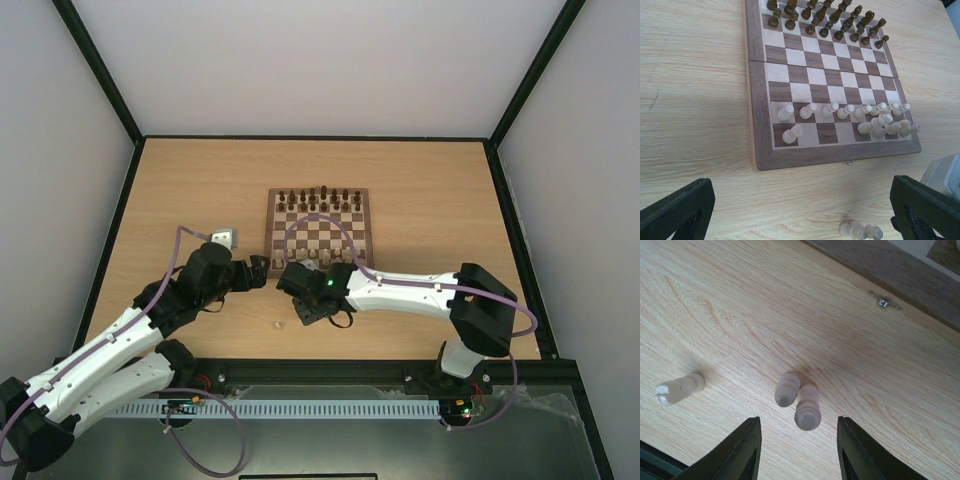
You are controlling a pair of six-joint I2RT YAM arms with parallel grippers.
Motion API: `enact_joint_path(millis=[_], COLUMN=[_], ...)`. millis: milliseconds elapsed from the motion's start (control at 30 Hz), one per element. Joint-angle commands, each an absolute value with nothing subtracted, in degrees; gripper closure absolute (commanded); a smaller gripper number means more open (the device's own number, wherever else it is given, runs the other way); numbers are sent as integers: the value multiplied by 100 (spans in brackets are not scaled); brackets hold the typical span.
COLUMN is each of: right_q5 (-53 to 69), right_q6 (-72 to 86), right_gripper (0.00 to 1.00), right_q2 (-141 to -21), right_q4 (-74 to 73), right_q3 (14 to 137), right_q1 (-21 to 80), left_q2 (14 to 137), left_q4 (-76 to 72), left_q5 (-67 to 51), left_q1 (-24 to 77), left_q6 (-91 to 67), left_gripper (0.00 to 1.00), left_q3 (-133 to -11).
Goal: Set up the chess pieces on the board
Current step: Adjust the chess piece at the center of the board, then pick up the chess piece at the center of the board.
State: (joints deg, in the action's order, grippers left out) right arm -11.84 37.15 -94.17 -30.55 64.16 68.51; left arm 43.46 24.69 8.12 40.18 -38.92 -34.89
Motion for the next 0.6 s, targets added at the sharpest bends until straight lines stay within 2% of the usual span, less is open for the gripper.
enact_joint_path(millis=[0,567], right_q5=[-1241,-1279], right_q6=[3852,3909], right_gripper=[59,69], right_q2=[-9475,-9844], right_q4=[-3464,-3508], right_q3=[6556,6598], right_q1=[6778,6640], left_q2=[4289,4237], left_q4=[2331,2304], left_q5=[743,712], left_q1=[3986,3981], left_q6=[-3795,-3727], left_gripper=[1,1], left_q3=[-3576,-3555])
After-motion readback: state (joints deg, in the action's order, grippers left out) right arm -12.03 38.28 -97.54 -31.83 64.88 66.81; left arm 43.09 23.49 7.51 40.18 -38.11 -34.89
